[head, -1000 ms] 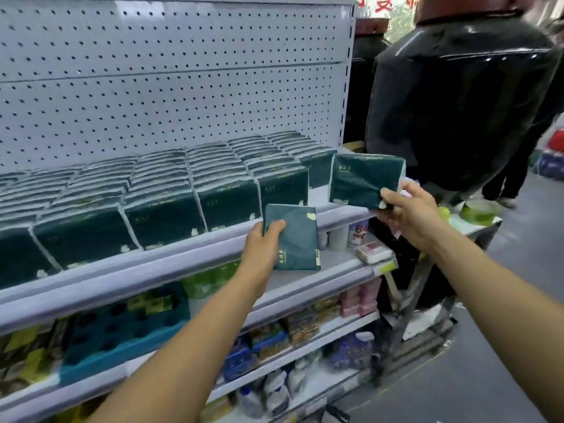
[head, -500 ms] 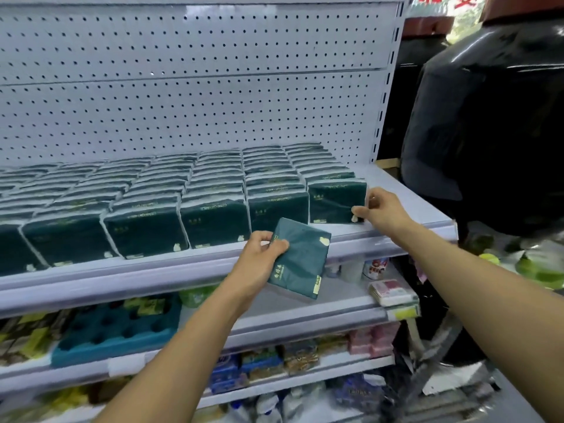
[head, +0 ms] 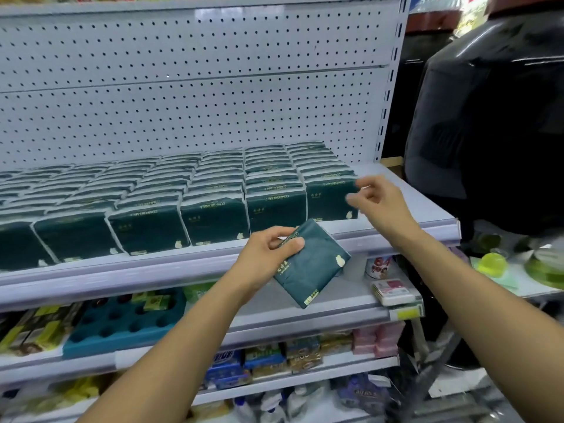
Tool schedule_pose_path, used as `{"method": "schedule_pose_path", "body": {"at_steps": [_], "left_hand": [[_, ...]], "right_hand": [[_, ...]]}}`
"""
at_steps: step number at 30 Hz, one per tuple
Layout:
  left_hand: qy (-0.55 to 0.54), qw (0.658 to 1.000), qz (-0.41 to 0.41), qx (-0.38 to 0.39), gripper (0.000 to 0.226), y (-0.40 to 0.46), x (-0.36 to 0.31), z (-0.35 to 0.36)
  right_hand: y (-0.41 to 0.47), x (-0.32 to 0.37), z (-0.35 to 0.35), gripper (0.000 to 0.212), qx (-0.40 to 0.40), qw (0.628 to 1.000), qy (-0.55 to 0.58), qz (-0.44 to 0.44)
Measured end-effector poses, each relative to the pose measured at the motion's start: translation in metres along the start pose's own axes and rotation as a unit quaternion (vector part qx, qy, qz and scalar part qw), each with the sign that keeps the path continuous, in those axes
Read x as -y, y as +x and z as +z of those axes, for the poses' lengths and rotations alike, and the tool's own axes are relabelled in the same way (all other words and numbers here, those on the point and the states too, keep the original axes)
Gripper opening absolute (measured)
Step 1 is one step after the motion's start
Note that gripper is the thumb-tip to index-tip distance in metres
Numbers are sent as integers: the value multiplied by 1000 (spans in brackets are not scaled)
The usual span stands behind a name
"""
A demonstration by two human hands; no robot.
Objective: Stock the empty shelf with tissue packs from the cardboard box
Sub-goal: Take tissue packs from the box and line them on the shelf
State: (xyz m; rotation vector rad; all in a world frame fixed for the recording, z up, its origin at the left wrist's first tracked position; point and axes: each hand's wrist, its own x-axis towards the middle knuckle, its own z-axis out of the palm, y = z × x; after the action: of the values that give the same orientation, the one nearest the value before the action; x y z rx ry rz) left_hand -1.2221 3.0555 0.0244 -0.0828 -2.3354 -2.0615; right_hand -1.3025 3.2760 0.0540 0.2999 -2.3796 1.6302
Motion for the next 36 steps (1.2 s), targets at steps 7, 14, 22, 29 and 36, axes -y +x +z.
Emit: {"method": "schedule_pose_path", "body": {"at_steps": [7, 14, 22, 29, 36], "left_hand": [[103, 987, 111, -50, 13, 7, -30, 25], [473, 825, 242, -190, 43, 28, -24, -17], [645, 728, 193, -131, 66, 52, -18, -27], [629, 739, 189, -154, 61, 51, -22, -22], [635, 736, 182, -147, 58, 52, -23, -22]], "right_hand": [[-25, 11, -12, 26, 245, 969, 30, 22], [-2, -15, -33, 16, 48, 995, 83, 18], [29, -35, -11, 32, 4, 995, -85, 46], [32, -31, 9, 45, -20, 993, -112, 21], [29, -30, 11, 43, -25, 987, -154, 25]]}}
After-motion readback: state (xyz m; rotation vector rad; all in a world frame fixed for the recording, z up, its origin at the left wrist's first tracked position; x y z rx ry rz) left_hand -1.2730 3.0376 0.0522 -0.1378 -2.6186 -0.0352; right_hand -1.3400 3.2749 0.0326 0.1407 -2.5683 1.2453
